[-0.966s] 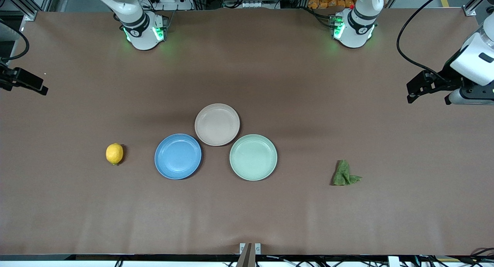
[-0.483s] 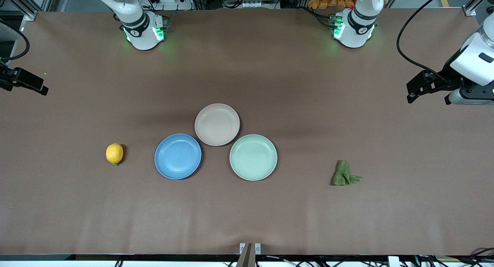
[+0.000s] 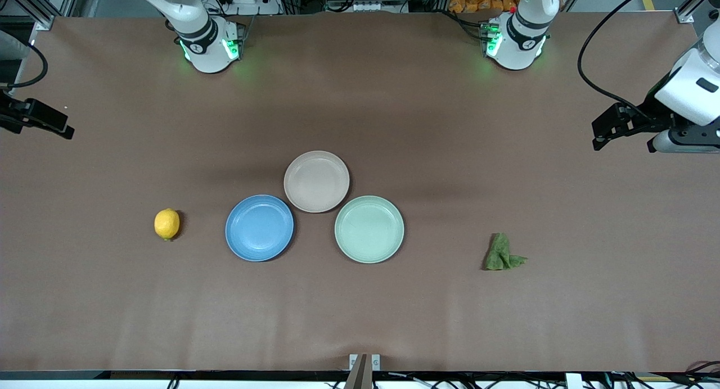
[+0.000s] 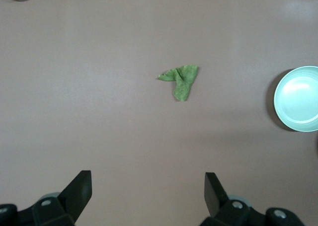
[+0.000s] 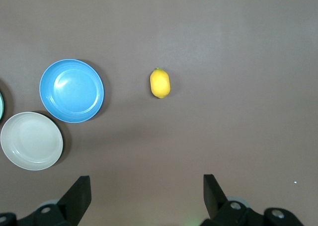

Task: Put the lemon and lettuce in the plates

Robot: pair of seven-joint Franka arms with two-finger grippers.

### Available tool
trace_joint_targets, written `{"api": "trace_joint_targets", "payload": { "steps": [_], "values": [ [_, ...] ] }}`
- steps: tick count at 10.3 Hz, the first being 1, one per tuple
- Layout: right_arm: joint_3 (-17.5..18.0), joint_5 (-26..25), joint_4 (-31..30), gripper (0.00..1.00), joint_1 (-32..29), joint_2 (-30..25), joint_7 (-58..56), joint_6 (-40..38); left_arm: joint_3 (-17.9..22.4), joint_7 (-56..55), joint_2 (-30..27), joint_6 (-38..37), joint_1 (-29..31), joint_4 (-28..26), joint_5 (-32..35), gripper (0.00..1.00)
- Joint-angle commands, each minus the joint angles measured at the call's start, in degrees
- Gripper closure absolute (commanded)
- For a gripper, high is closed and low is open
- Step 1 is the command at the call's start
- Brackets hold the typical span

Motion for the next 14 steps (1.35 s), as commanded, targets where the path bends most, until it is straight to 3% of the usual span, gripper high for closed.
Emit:
{"api": "trace_joint_targets", "payload": {
  "steps": [1,11,14],
  "values": [
    [0.04,0.73,0.34,0.00,0.10,0.17,0.65,0.12,-0.04,0.06,-0.37,-0.33,0.01,-0.26,-1.12,0.00],
    [-0.05,0.73,0.34,0.00,-0.08,0.17,0.65,0.20,0.05,2.52,-0.46,-2.08,0.45,-0.44,-0.33,0.00],
    [-0.05,0.73,0.34,0.00,-0.08,0.17,0.65,0.20,0.31,2.70,-0.46,-3.93,3.62,-0.70,-1.90,0.00]
  ]
}}
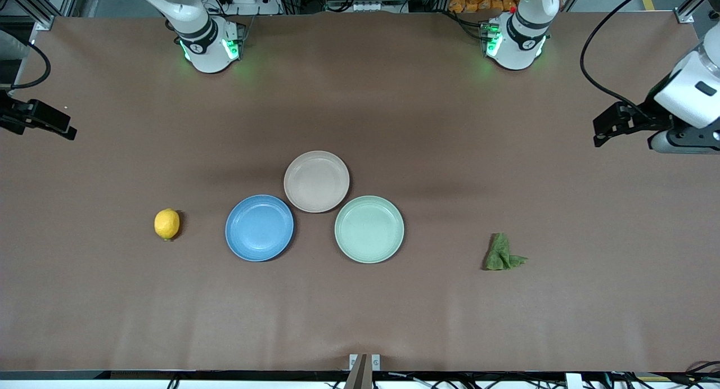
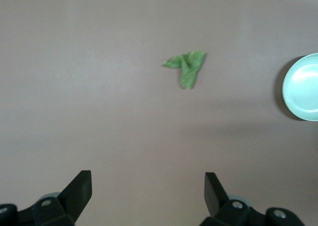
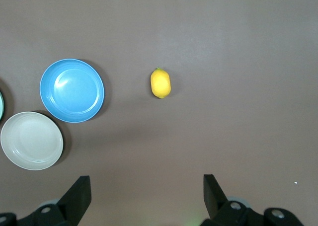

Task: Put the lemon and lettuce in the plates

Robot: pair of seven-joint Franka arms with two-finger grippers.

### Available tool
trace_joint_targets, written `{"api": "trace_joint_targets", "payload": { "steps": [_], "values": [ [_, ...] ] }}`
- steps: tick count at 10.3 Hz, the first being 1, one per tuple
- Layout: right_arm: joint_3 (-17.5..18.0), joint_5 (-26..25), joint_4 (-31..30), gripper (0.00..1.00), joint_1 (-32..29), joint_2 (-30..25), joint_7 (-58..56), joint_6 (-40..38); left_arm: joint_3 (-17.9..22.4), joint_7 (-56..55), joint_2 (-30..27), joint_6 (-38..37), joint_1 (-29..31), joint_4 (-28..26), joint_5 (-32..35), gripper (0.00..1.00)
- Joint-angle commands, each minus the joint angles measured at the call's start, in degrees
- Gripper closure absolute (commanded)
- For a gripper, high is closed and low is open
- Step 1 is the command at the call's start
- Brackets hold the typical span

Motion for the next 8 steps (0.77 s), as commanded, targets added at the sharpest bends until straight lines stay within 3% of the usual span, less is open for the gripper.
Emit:
{"api": "trace_joint_targets", "payload": {
  "steps": [1,8],
  "values": [
    [0.00,0.71,0.34,0.00,-0.08,0.04,0.65,0.14,-0.77,1.59,-0.61,-0.80,1.27,0.00,-1.61,0.00],
    [0.00,0.63,0.34,0.00,-0.08,0.04,0.56,0.05,-2.01,1.59,0.09,0.69,1.88,0.01,0.05,0.00]
  ]
}}
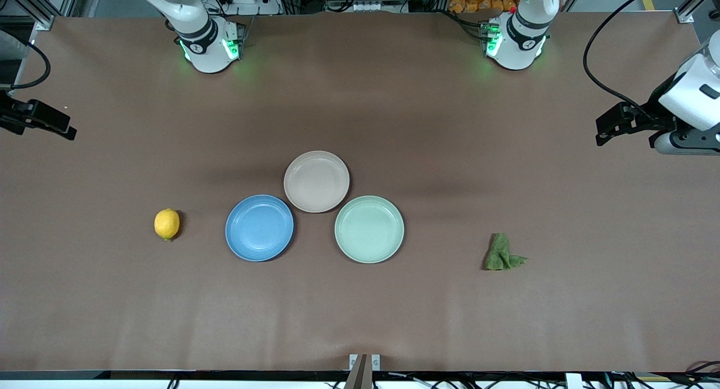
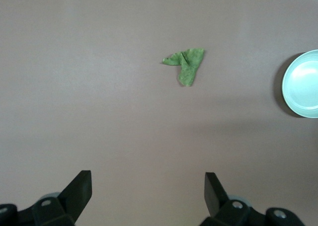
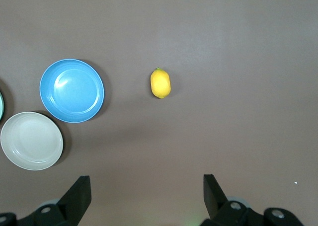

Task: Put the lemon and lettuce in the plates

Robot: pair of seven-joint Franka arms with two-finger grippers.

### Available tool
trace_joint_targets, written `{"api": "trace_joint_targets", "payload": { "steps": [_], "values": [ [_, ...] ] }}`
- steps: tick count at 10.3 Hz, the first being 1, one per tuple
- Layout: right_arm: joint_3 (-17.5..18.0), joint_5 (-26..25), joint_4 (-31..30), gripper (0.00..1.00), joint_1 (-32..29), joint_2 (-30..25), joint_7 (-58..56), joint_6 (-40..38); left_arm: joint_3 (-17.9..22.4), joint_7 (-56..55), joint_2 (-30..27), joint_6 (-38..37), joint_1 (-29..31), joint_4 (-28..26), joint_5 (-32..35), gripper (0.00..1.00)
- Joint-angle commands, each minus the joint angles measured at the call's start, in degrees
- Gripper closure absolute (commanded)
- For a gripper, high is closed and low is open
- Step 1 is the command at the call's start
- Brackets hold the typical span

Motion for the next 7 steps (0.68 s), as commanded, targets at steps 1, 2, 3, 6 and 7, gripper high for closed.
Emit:
{"api": "trace_joint_targets", "payload": {
  "steps": [1,2,3,6,7],
  "values": [
    [-0.08,0.63,0.34,0.00,-0.08,0.03,0.65,0.12,-0.05,0.98,0.07,0.46,0.77,0.01,1.00,0.00],
    [-0.08,0.54,0.34,0.00,-0.08,0.03,0.56,0.03,0.65,0.98,0.07,0.55,0.86,0.27,1.09,0.00],
    [-0.08,0.62,0.34,0.00,-0.08,0.03,0.56,0.12,1.35,1.07,0.07,0.46,0.95,0.27,1.44,0.00],
    [-0.08,0.54,0.25,0.00,-0.08,0.03,0.56,0.03,1.71,1.07,0.42,0.38,1.39,0.10,1.45,0.00],
    [-0.08,0.54,0.07,0.00,-0.17,0.12,0.56,0.03,1.71,1.07,0.42,0.37,1.22,0.01,1.45,0.00]
  ]
}}
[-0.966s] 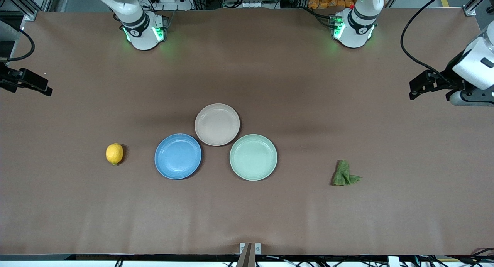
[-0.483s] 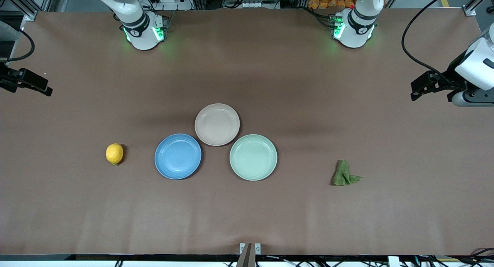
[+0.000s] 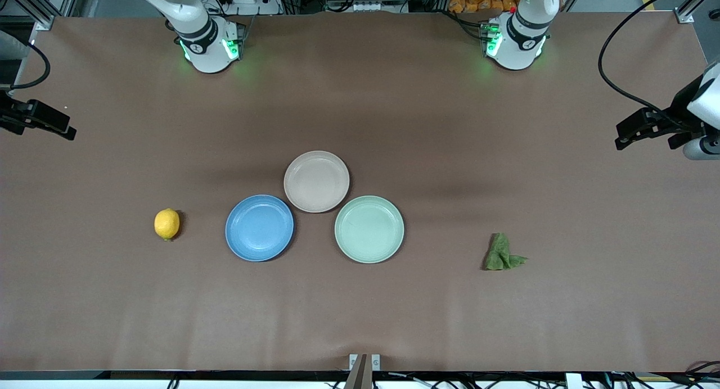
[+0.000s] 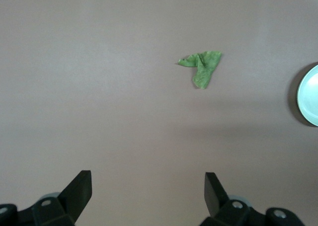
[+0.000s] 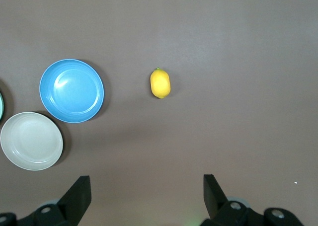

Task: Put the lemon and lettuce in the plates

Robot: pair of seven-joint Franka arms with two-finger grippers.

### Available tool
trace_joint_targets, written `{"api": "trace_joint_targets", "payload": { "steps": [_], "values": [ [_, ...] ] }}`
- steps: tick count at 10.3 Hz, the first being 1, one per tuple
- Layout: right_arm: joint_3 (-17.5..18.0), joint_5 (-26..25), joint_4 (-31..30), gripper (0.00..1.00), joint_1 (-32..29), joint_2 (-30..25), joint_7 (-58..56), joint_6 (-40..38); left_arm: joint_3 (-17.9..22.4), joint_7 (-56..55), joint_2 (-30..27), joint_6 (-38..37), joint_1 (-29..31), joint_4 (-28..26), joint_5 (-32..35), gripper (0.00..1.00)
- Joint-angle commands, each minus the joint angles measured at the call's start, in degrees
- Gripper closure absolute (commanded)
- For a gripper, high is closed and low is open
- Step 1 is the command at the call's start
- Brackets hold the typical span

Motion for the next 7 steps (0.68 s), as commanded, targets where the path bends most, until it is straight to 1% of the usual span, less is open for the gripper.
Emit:
{"api": "trace_joint_targets", "payload": {
  "steps": [1,7],
  "values": [
    [-0.03,0.62,-0.01,0.00,-0.17,0.09,0.65,0.03,-0.21,1.07,0.04,0.24,-0.02,0.03,1.03,0.00],
    [-0.03,0.63,0.16,0.00,-0.25,-0.08,0.39,-0.15,-0.29,0.98,0.48,0.24,-0.46,0.03,1.03,0.00]
  ]
}}
